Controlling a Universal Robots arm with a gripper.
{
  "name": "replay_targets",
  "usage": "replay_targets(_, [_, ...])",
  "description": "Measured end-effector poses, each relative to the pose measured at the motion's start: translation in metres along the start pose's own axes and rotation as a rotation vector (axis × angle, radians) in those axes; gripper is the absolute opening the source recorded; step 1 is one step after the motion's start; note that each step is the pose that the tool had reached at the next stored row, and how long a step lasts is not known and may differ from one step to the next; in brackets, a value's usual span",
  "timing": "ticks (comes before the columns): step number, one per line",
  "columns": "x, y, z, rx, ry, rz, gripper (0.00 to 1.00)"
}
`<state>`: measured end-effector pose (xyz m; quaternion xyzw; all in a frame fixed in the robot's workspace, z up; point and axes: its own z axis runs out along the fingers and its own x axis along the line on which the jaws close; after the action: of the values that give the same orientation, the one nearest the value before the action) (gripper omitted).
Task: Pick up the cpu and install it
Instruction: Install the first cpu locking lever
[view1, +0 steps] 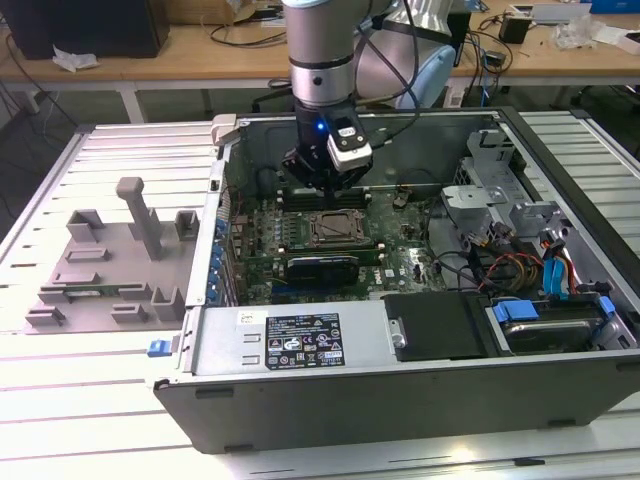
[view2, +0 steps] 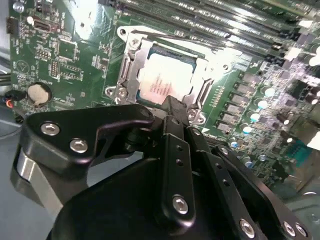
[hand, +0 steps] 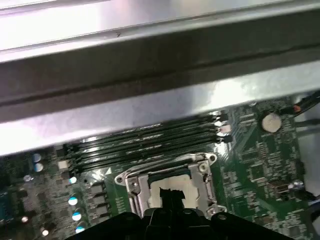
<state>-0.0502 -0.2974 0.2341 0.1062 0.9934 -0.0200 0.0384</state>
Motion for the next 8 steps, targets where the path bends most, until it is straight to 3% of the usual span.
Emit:
replay_targets(1, [-0.001,-0.0023,0.0004,0.002,0.0097,-0.001,0.11])
replay_targets(2, [-0.0013,-0.0034,0.0004,0.0023,0.0113,-0.001,0.11])
replay_targets(8, [-0.0022,-0.0042,0.0005,0.0023,0.0113,-0.001,0.11])
